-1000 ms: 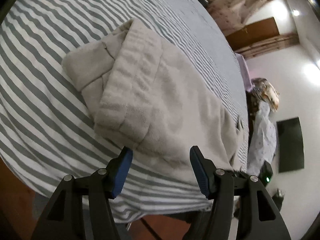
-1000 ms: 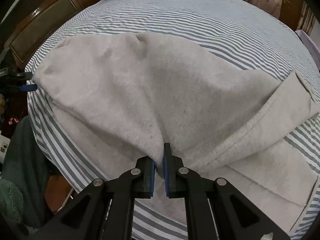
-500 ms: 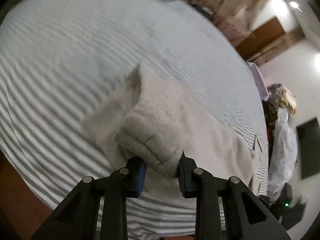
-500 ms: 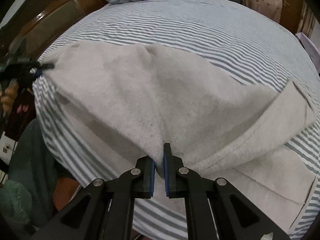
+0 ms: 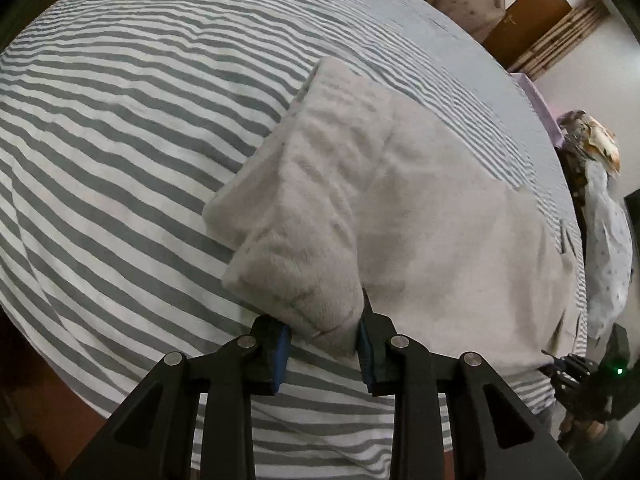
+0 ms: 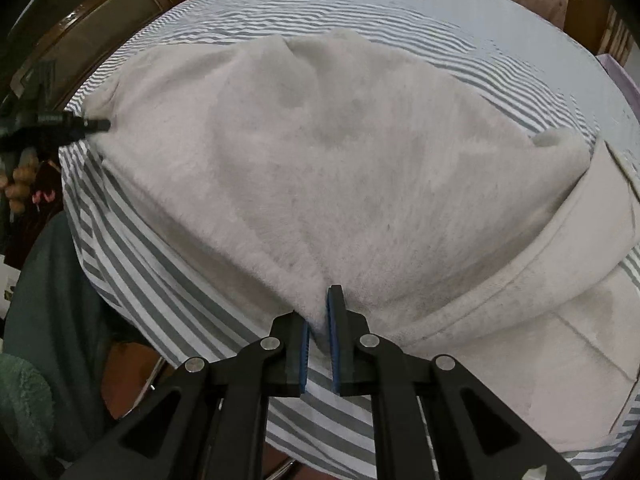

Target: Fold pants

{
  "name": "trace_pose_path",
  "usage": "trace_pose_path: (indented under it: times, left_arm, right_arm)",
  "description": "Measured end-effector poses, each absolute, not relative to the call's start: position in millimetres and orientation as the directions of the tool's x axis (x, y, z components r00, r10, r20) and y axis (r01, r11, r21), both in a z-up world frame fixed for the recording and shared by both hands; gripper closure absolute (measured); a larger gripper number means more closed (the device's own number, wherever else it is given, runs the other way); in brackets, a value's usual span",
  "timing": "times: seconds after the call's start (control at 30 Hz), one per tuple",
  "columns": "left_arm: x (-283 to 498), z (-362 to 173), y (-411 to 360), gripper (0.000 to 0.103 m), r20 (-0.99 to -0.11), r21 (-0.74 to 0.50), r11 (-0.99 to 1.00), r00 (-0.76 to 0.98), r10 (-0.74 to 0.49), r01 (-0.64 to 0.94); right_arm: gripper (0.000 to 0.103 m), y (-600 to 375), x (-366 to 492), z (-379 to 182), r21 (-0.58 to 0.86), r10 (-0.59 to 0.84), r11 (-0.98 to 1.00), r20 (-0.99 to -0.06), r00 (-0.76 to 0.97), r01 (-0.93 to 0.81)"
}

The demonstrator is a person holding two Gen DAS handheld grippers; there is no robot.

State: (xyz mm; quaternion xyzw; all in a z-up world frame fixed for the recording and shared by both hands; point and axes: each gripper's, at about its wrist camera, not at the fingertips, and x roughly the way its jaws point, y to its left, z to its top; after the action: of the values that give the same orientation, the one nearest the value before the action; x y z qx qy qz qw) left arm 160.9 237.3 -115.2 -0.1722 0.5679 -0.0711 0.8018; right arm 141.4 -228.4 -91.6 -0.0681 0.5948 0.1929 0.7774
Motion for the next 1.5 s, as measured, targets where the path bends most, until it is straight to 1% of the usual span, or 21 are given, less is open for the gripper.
trace_pose_path:
  times: [0.07, 0.1, 0.17, 0.23, 0.27, 0.33, 0.4, 0.5, 0.6, 0.67, 0.7, 0.77, 0.83, 0.87, 0.93, 1.0, 1.07, 1.17, 1.23, 1.3, 1.5]
  left_arm:
    - [161.2, -112.1, 235.5, 0.071, -0.886, -0.359, 0.929, 0.346, -0.308, -0.091]
    - [161.0, -109.9, 235.0, 0.069, -0.888, -0.36, 0.928, 0.341, -0.309, -0.096]
    - [162.0, -106.3, 238.8, 0.068, -0.883, -0.383, 0.916, 0.338, -0.326, -0.119]
    - [160.8, -99.1, 242.4, 0.068, -0.879, -0.4, 0.904, 0.339, -0.334, -0.147]
    - [158.6, -93.1, 241.0, 0.068, -0.876, -0.404, 0.903, 0.347, -0.336, -0.147]
    - [152.7, -79.7, 235.9, 0.066, -0.886, -0.364, 0.922, 0.354, -0.298, -0.134]
    - [147.0, -68.0, 236.1, 0.066, -0.894, -0.33, 0.935, 0.361, -0.267, -0.126]
    - [136.1, -52.2, 230.6, 0.065, -0.88, -0.346, 0.931, 0.386, -0.277, -0.119]
    - [123.8, -34.7, 213.5, 0.064, -0.846, -0.375, 0.923, 0.437, -0.304, -0.083]
    - [118.2, -23.4, 189.1, 0.063, -0.827, -0.371, 0.928, 0.46, -0.322, -0.018]
    - [115.2, -18.2, 173.0, 0.06, -0.816, -0.366, 0.93, 0.471, -0.335, 0.029]
    - [109.3, -11.2, 136.3, 0.058, -0.804, -0.328, 0.936, 0.482, -0.349, 0.13]
    - [102.7, -9.2, 83.3, 0.055, -0.794, -0.271, 0.924, 0.481, -0.372, 0.268]
    - [100.3, -12.0, 56.6, 0.053, -0.795, -0.239, 0.911, 0.471, -0.383, 0.337]
    - [95.7, -21.8, 10.6, 0.052, -0.805, -0.21, 0.874, 0.43, -0.408, 0.437]
    - [91.1, -37.5, -29.6, 0.052, -0.818, -0.211, 0.836, 0.378, -0.435, 0.506]
    - [88.5, -51.2, -61.7, 0.052, -0.827, -0.222, 0.803, 0.33, -0.456, 0.554]
    - [84.3, -72.1, -102.4, 0.052, -0.839, -0.25, 0.76, 0.258, -0.479, 0.6]
    - [81.9, -84.5, -125.0, 0.052, -0.846, -0.236, 0.736, 0.238, -0.476, 0.634]
    - [81.6, -95.1, -138.3, 0.052, -0.854, -0.218, 0.722, 0.23, -0.467, 0.657]
    - [86.4, -119.1, -157.0, 0.053, -0.856, -0.228, 0.719, 0.216, -0.469, 0.657]
  right_arm:
    - [0.089, -229.5, 142.1, -91.9, 0.135, 0.226, 0.918, -0.951, 0.212, -0.373]
    - [0.089, -229.2, 142.2, -91.8, 0.134, 0.225, 0.919, -0.951, 0.212, -0.371]
    - [0.084, -231.6, 142.3, -91.6, 0.158, 0.243, 0.92, -0.948, 0.206, -0.358]
    - [0.075, -235.1, 141.8, -88.2, 0.186, 0.264, 0.923, -0.943, 0.203, -0.337]
    - [0.072, -237.2, 141.3, -84.7, 0.197, 0.273, 0.923, -0.941, 0.201, -0.331]
    - [0.063, -242.5, 139.5, -75.3, 0.22, 0.297, 0.922, -0.93, 0.216, -0.319]
    - [0.057, -254.4, 136.5, -59.3, 0.246, 0.321, 0.923, -0.916, 0.24, -0.296]
    - [0.056, -277.5, 134.5, -33.1, 0.289, 0.356, 0.924, -0.888, 0.291, -0.249]
    - [0.055, -309.6, 138.4, -10.3, 0.291, 0.335, 0.941, -0.877, 0.344, -0.173]
    - [0.055, -332.1, 141.8, 0.5, 0.264, 0.291, 0.957, -0.881, 0.372, -0.125]
    - [0.055, -345.7, 145.9, 5.3, 0.238, 0.252, 0.968, -0.889, 0.383, -0.084]
    - [0.055, -365.8, 153.7, 9.1, 0.225, 0.215, 0.974, -0.897, 0.386, -0.02]
    - [0.055, -385.6, 162.8, 11.5, 0.235, 0.199, 0.971, -0.903, 0.38, 0.05]
    - [0.055, -394.4, 167.4, 13.1, 0.242, 0.196, 0.967, -0.905, 0.376, 0.077]
    - [0.055, -407.5, 178.6, 16.4, 0.231, 0.181, 0.968, -0.914, 0.363, 0.098]
    - [0.055, -421.3, 193.7, 17.2, 0.191, 0.137, 0.973, -0.927, 0.349, 0.127]
    - [0.055, -433.8, 210.3, 16.5, 0.197, 0.134, 0.967, -0.932, 0.337, 0.161]
    - [0.055, -446.0, 240.8, 10.4, 0.146, 0.081, 0.969, -0.95, 0.303, 0.2]
    - [0.057, -453.5, 260.4, 3.3, 0.137, 0.069, 0.965, -0.956, 0.286, 0.224]
    - [0.057, -459.1, 287.3, -4.2, 0.099, 0.03, 0.963, -0.963, 0.266, 0.25]
    - [0.057, -464.2, 362.9, -46.2, 0.001, -0.058, 0.946, -0.983, 0.173, 0.323]
